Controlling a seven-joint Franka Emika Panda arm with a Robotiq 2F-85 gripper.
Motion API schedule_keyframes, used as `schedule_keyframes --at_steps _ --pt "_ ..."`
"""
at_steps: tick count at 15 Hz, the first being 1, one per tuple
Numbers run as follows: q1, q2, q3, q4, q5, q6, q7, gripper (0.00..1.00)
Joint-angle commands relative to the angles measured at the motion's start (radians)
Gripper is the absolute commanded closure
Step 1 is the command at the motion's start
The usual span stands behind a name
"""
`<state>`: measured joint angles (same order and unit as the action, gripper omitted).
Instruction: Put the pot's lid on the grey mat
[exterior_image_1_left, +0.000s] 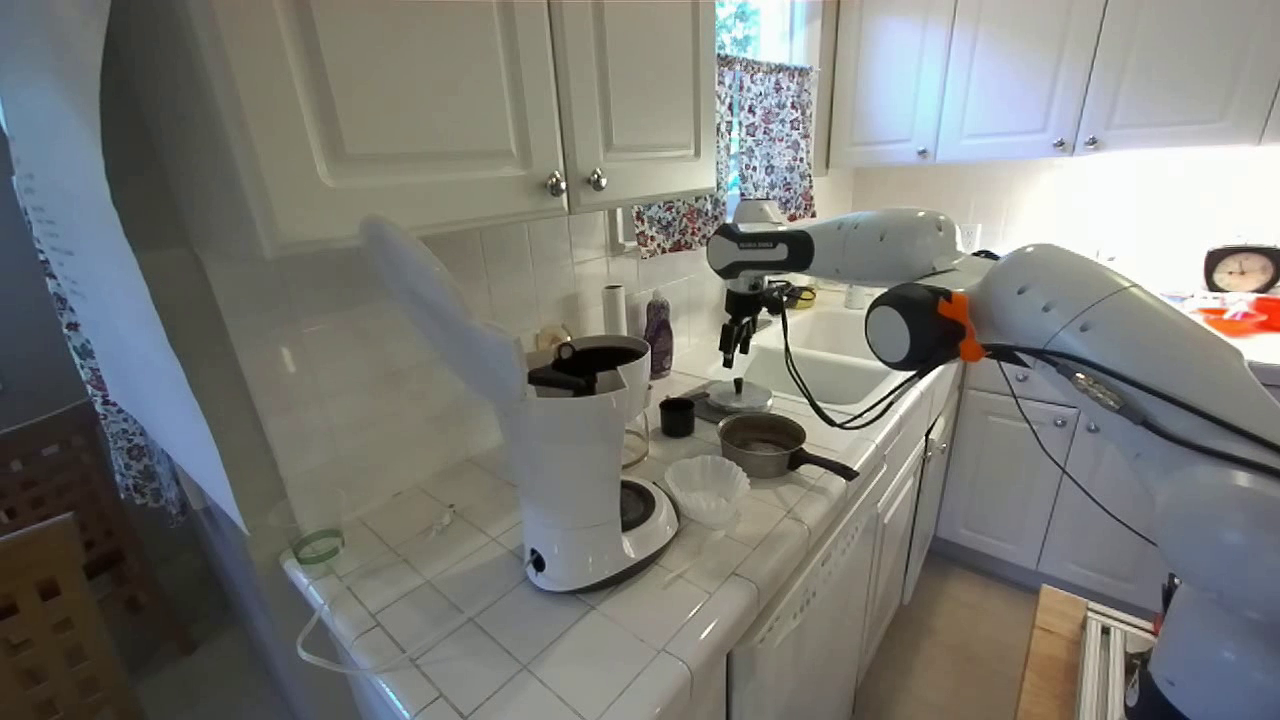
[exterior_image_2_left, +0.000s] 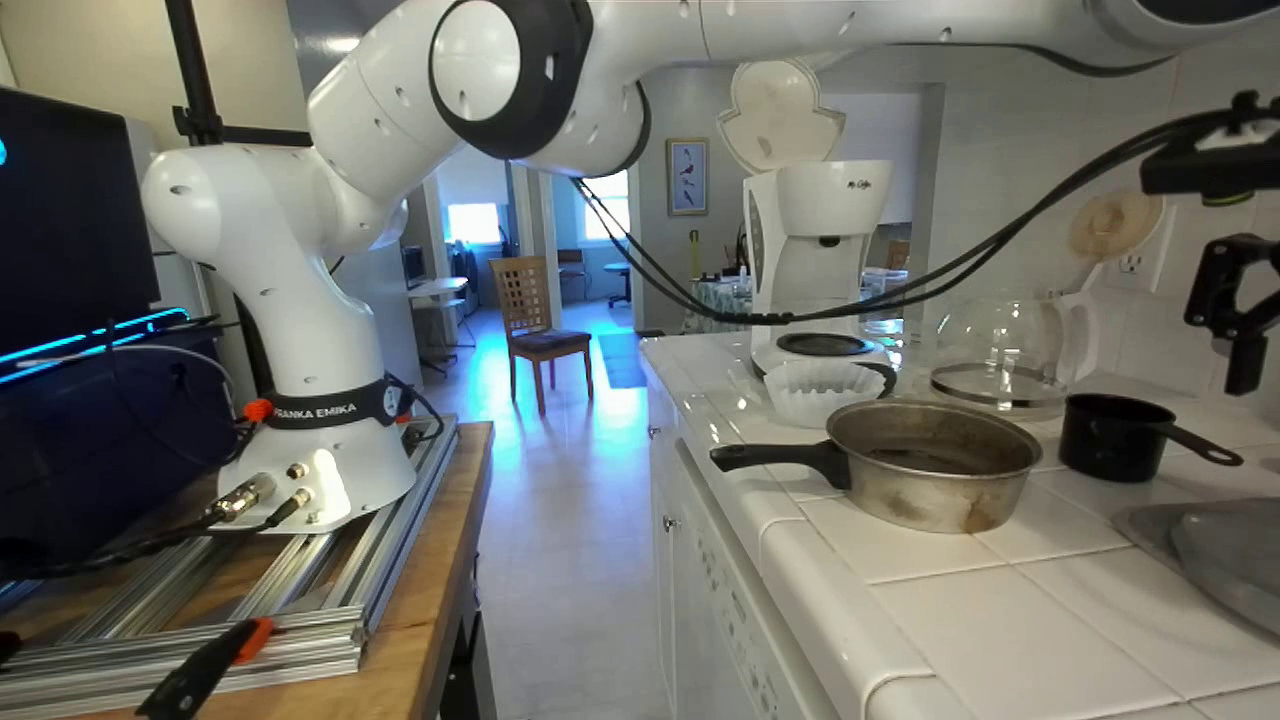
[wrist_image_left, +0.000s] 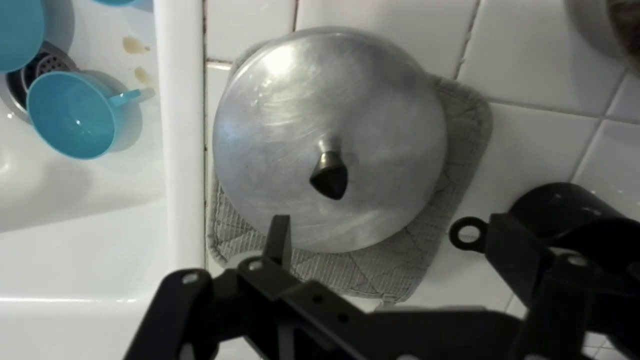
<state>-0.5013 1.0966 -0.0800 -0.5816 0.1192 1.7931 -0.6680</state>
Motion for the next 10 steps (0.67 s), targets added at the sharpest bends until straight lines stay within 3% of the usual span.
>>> schedule_keyframes --at_steps 1,5,10 --pt "0.008 -0.044 0.006 0.009 0.028 -0.148 0.157 0.0" --pt "0.021 -0.085 0.007 0.007 0.033 -0.236 0.333 0.0" --pt "0.032 -0.124 0.008 -0.011 0.03 -0.286 0.459 0.0"
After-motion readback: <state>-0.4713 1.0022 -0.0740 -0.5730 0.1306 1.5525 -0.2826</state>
